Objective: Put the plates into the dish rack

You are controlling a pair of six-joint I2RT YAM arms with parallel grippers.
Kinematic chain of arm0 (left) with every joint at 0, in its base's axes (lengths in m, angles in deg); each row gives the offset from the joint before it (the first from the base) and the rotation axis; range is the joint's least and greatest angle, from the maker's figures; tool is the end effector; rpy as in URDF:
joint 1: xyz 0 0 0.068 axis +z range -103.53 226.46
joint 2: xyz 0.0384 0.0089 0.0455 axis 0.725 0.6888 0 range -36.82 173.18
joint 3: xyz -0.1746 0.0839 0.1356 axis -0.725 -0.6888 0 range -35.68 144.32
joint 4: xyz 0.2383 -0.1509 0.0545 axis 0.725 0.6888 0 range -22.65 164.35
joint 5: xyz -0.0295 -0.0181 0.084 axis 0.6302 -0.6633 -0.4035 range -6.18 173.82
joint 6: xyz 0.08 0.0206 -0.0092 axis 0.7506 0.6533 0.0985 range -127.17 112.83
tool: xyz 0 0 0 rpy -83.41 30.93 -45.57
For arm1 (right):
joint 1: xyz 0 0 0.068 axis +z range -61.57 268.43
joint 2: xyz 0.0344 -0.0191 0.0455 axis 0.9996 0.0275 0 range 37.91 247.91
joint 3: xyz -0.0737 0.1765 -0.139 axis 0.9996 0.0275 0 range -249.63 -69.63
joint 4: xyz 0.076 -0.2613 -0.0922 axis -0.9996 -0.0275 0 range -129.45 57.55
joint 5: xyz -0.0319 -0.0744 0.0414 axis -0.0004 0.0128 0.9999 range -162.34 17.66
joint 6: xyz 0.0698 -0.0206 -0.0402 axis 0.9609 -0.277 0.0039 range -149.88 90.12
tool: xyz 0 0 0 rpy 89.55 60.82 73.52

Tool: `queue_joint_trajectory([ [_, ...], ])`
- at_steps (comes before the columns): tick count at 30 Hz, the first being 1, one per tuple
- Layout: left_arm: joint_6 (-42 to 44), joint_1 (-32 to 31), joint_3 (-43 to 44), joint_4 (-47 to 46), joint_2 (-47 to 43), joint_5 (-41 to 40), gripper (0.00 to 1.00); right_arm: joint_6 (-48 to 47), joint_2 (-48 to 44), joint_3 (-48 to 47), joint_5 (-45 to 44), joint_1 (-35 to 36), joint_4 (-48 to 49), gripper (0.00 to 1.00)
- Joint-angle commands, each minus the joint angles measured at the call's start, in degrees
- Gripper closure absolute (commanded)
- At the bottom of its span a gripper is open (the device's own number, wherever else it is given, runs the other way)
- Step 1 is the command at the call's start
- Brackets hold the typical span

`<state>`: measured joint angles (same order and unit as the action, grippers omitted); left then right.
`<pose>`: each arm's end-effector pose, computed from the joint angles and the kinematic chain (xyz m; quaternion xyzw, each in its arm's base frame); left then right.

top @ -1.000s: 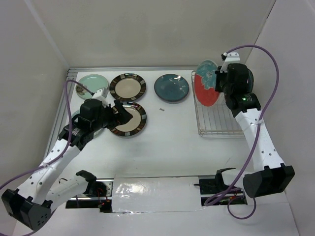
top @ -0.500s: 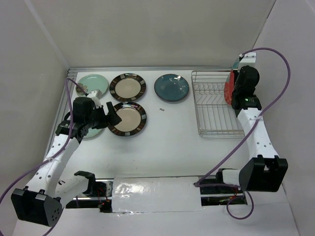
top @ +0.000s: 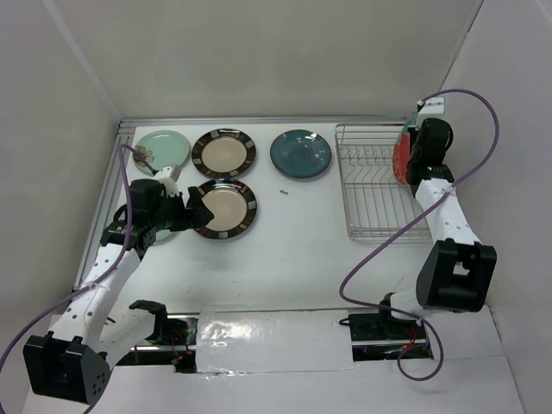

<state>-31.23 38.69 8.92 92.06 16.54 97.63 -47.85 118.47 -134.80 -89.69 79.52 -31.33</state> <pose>0.2789 -0.0554 0.2331 -0.0674 0.8737 -0.2307 0.4230 0.3922 -0.0834 0.2868 0.0306 0.7853 -0.2569 0.5625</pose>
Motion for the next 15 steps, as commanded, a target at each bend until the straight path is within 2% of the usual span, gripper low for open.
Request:
queue_joint_trajectory([
  [1,1.4,1.0,0.3,-3.4,-0.5,1.4,0.01,-0.7,1.2,-1.5,2.5,-0.8,14.3,1.0],
  [9,1.4,1.5,0.3,-3.9,0.0,1.9,0.01,2.0,7.4,-3.6,4.4,-0.2,14.2,0.98],
  [11,1.4,2.1,0.3,-3.9,0.0,2.5,0.01,2.6,9.0,-5.3,4.4,-0.2,12.3,0.92],
  [12,1.4,2.1,0.3,-3.9,0.5,2.5,0.01,3.2,9.0,-5.8,4.4,0.5,12.3,0.83],
  [15,1.4,2.6,0.3,-3.9,0.5,2.5,0.01,3.9,9.8,-7.5,3.6,1.0,10.8,0.73],
])
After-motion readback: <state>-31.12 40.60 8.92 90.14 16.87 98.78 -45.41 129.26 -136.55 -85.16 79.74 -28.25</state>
